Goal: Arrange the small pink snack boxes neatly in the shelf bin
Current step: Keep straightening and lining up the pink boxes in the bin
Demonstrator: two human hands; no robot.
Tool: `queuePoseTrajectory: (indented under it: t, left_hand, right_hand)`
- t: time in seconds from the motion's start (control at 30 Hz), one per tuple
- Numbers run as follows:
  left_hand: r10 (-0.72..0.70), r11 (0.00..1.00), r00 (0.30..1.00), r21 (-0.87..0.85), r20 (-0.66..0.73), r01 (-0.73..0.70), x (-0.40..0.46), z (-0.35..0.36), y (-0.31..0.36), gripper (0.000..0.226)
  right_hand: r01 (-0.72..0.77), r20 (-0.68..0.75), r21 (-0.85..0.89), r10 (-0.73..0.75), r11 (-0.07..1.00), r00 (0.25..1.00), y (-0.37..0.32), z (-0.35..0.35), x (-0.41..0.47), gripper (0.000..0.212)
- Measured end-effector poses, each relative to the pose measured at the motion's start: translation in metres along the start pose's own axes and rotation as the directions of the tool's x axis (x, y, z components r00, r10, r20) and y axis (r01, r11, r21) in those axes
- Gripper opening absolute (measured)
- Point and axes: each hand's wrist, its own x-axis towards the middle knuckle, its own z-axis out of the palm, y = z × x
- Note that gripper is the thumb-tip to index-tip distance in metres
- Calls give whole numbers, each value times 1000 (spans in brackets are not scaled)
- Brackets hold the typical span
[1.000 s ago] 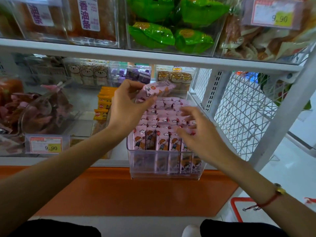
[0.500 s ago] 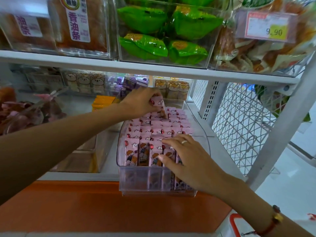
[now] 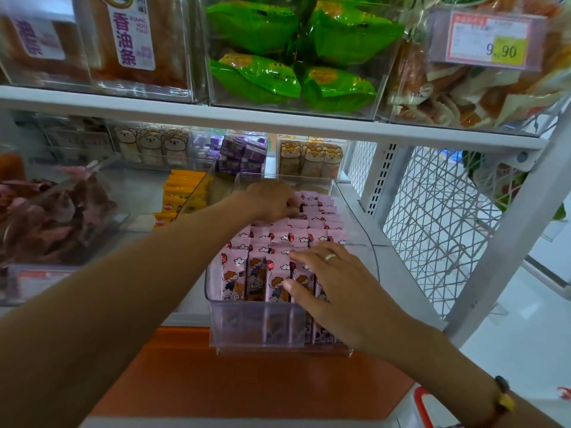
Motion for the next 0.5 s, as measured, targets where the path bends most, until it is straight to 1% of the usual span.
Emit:
queuePoseTrajectory:
  t: [0.07,0.13,0.2,0.3,0.33,0.43,0.5]
  left_hand:
    - [16,999,998,47,56,-19,-1,-4,-1,31]
    - [-1,999,997,42,80,-2,-3,-6,0,36]
    - [-11,1000,999,-15,42,12,-7,-9,1,37]
    - [-10,991,993,-132,-116,-6,-15,-13,1,33]
    - [5,990,992,-137,-127,-23,-18,-12,1,32]
    - [58,992,996,-111,-74,-66,-26,-6,1,30]
    - [62,991,995,-116,-83,-71,-27,-5,1,29]
  right_hand:
    - [-2,8,0,2,1000,1000,1,1,0,56]
    - [1,8,-10,-1,1000,1000,0,1,0,57]
    - [9,4,-38,-9,999,1000,-1,1,-1,58]
    - [39,-23,-94,-42,995,999,-4,1,-6,58]
    - [48,-33,-93,-51,994,998,-5,-1,-8,58]
    - [37,-54,-74,-41,997,998,-7,-7,-14,58]
    - [15,-23,-80,-16,997,1000,-7,-8,-16,59]
